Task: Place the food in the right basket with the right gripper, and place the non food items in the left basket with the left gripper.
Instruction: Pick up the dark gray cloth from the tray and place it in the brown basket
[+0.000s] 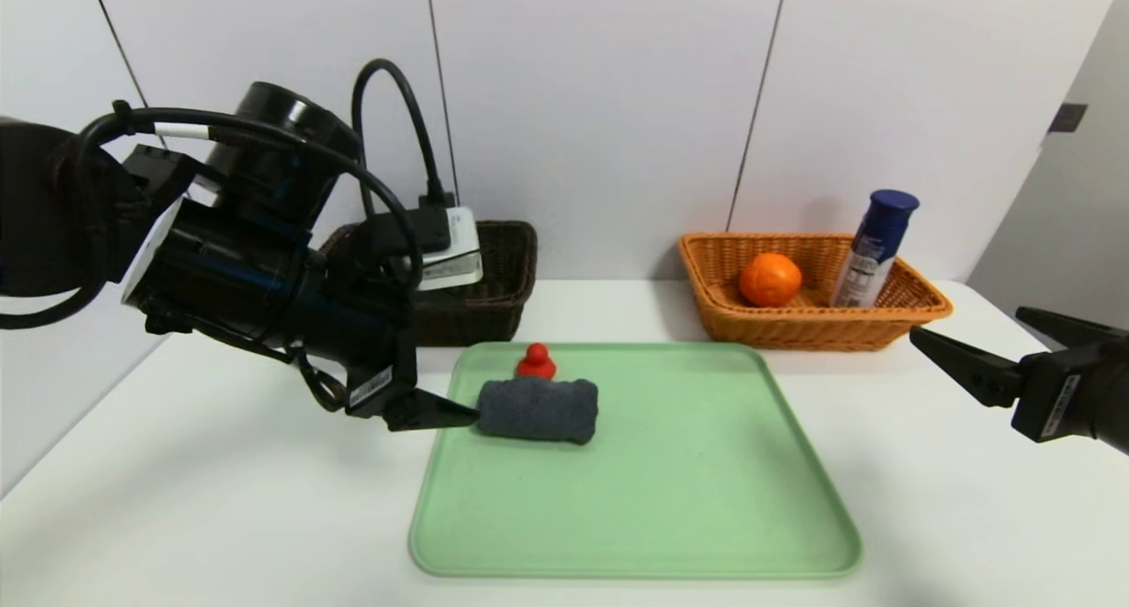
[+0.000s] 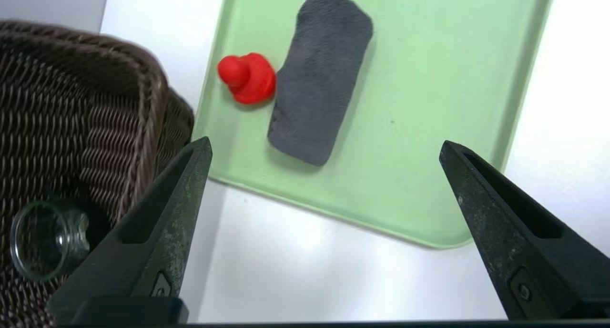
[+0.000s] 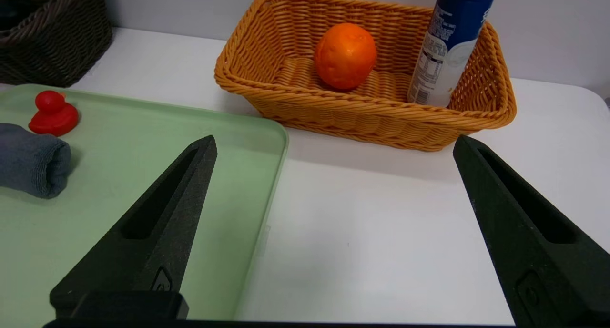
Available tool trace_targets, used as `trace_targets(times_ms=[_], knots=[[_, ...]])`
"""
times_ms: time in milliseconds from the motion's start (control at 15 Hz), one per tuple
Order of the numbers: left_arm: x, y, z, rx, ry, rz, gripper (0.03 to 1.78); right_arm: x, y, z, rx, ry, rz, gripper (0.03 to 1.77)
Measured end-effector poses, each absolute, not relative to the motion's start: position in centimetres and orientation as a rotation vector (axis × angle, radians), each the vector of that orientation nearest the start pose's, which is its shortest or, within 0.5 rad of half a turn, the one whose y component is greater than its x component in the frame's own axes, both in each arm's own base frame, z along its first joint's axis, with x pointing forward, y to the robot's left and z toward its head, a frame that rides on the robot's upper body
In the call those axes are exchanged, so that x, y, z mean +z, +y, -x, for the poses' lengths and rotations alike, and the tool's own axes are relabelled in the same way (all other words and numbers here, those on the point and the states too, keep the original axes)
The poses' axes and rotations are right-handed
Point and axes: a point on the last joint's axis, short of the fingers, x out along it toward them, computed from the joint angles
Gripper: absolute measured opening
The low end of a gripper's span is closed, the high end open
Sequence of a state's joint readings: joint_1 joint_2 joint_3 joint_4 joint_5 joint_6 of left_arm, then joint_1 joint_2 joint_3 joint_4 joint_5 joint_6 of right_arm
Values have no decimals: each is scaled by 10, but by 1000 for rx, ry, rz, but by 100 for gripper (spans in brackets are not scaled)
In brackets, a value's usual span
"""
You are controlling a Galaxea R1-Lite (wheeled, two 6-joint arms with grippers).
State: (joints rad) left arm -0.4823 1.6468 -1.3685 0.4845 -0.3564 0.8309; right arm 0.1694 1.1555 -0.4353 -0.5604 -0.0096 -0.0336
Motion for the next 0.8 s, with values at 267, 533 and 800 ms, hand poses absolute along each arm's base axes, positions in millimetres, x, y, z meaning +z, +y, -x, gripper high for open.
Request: trace_targets(times_ms=[267,533,800], knots=[[251,-164,-265,-1132,361,-858,169,199,29,-158,200,154,30,171],[228,-191,-285,-1184,400,-872,169,202,30,-158,234,146,2,171],[205,-208,-300,-1220,456,-875,169,211,32,-162,256,119,-2,171]])
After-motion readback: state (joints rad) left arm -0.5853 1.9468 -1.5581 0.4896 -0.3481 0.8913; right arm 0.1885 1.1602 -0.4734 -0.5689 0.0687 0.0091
